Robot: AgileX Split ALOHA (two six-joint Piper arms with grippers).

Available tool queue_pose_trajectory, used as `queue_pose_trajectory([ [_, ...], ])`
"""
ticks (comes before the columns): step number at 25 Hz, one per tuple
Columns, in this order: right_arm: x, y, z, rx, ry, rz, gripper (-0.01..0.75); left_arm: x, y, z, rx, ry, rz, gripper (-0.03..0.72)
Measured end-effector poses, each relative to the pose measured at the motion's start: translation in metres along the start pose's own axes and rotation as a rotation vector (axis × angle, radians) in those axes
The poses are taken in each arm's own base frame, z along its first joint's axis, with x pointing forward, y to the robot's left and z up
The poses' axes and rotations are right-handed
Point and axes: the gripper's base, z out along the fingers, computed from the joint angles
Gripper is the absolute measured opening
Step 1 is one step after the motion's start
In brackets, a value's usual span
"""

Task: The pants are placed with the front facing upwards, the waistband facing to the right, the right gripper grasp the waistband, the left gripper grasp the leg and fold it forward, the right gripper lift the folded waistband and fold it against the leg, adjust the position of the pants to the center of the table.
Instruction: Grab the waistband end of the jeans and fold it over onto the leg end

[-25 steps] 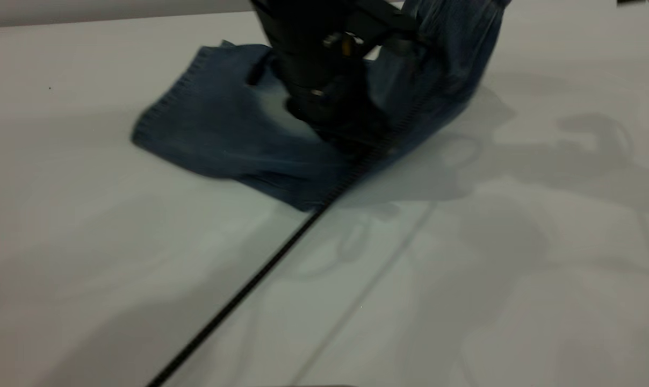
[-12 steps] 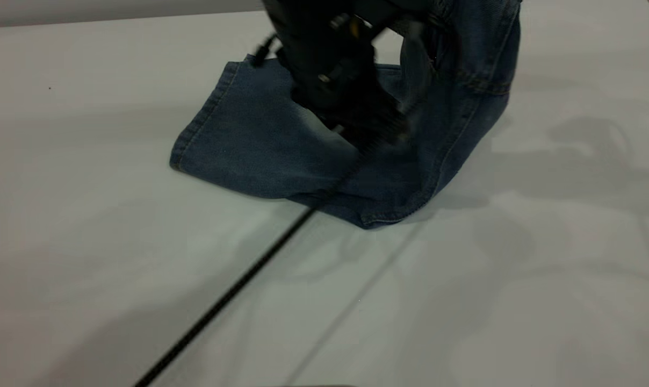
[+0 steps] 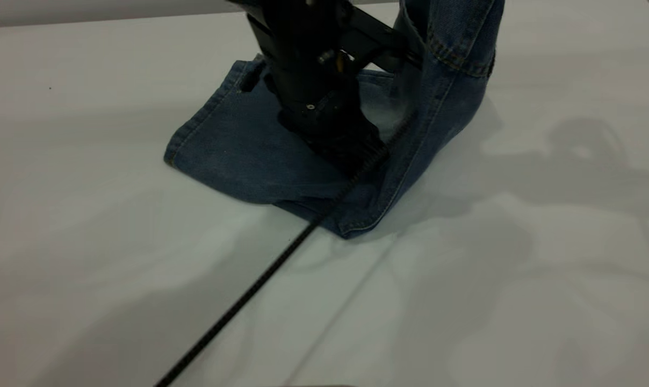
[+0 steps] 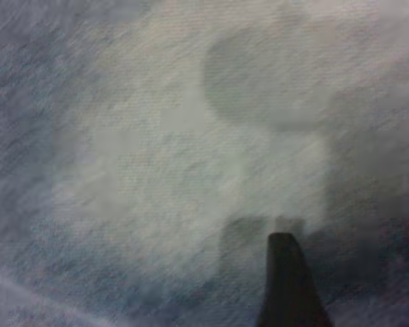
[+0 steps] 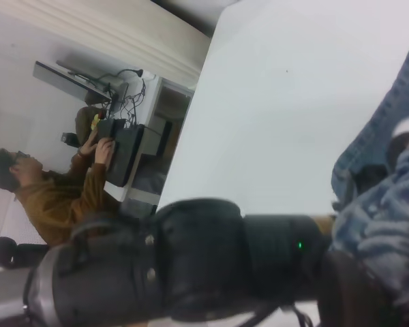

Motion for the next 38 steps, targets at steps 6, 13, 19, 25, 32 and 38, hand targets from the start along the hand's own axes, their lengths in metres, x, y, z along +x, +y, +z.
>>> queue_pose_trajectory([
  [6,0.000,0.001,0.001,-0.002,-0.001,-0.004,0.033,-0.005,0.016,-0.019,-0.024,0.008,-0.031,0.422],
  [13,0.011,0.006,0.032,0.090,0.029,-0.035,0.033,-0.027,0.107,-0.128,-0.195,-0.166,-0.130,0.422],
  [19,0.021,0.020,0.078,0.262,-0.004,-0.124,0.033,-0.028,0.144,-0.249,-0.332,-0.346,-0.199,0.405],
  [25,0.024,0.037,0.142,0.332,0.008,-0.233,0.033,-0.021,0.138,-0.329,-0.388,-0.487,-0.208,0.365],
  [32,0.042,0.041,0.221,0.270,0.080,-0.302,0.036,-0.014,0.134,-0.346,-0.387,-0.479,-0.229,0.360],
  [38,0.053,0.016,0.252,0.347,0.090,-0.308,0.129,-0.011,0.132,-0.343,-0.359,-0.437,-0.258,0.359],
])
